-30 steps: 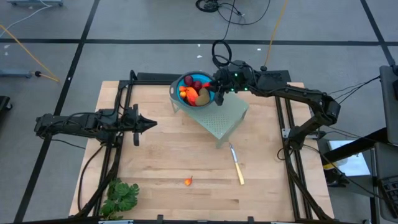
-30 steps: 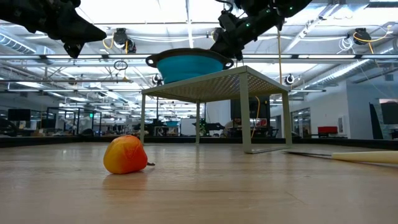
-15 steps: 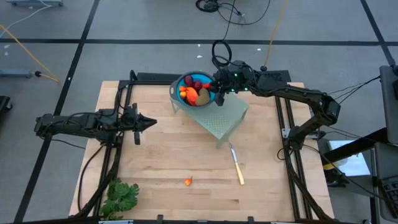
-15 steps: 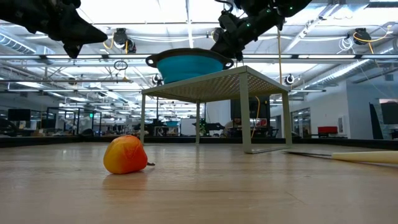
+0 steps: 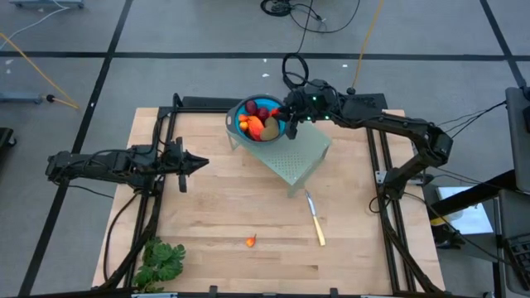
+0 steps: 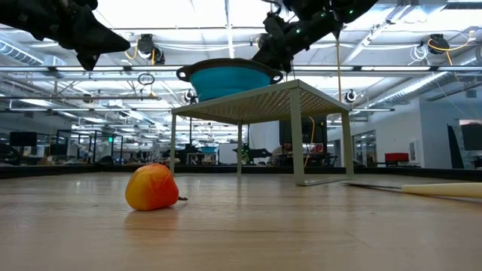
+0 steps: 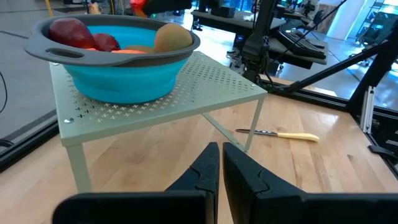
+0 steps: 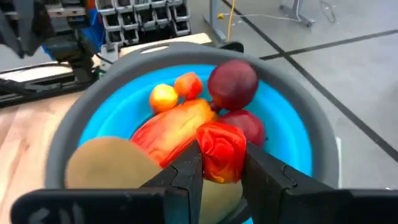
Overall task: Pick & Place Fruit
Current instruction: Put the pear into the blue strainer bowl on the shelf
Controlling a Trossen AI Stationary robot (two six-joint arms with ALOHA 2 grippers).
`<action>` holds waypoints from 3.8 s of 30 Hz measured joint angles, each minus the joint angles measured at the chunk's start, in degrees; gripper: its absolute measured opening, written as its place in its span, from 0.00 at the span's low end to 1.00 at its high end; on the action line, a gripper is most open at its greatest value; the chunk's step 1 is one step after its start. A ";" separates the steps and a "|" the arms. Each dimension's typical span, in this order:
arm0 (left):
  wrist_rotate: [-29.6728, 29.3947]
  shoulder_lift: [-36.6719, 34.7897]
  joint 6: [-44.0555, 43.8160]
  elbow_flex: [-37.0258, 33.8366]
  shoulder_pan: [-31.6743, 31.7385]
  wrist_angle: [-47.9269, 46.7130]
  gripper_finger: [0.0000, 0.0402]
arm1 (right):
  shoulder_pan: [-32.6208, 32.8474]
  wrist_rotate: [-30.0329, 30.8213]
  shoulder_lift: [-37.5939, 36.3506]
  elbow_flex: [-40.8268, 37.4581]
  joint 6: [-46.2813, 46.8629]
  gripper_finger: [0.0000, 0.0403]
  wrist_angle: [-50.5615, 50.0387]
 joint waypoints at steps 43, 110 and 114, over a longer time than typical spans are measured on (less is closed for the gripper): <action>-0.02 0.00 -0.24 0.00 -0.01 0.01 0.05 | 0.76 0.24 -0.97 -0.07 0.07 0.38 0.60; 0.00 0.01 3.02 0.00 -0.01 0.02 0.05 | 1.92 -6.19 -48.79 -31.13 9.09 0.00 -2.42; 0.00 0.00 2.87 0.00 -0.01 0.10 0.05 | 1.92 -6.12 -52.04 -33.50 8.87 0.00 0.03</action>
